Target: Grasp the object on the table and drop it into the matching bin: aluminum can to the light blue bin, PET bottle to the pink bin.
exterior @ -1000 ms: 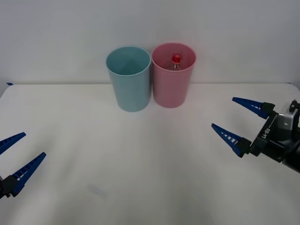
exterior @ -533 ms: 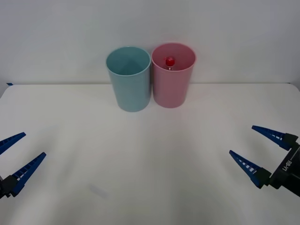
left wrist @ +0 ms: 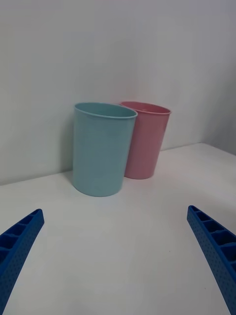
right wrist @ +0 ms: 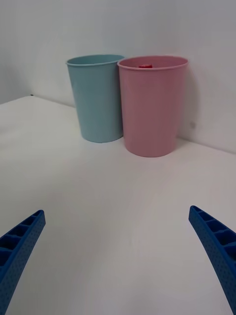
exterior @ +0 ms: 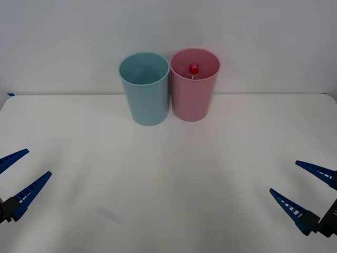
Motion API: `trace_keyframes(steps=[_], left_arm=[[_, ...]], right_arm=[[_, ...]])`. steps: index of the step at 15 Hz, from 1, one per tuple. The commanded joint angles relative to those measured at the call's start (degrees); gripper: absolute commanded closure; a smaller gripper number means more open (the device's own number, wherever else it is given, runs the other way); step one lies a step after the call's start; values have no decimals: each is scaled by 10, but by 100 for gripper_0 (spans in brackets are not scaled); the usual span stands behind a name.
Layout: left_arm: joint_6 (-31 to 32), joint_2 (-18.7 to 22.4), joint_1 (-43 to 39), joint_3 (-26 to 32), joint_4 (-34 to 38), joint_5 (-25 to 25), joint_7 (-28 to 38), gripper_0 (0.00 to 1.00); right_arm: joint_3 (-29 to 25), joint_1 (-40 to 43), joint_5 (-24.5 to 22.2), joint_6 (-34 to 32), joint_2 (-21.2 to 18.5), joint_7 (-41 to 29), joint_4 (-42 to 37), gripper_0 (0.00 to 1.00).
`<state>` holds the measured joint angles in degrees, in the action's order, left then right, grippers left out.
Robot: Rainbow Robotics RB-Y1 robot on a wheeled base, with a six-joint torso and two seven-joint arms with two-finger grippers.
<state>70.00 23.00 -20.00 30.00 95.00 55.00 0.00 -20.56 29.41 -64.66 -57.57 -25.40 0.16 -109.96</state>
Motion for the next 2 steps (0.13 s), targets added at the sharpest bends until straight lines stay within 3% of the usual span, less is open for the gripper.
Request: trace_keyframes(steps=[1,2], left_arm=[[0,0,0,0,0,0,0,0],[0,0,0,0,0,0,0,0]], right_arm=[[0,0,0,0,0,0,0,0],[0,0,0,0,0,0,0,0]])
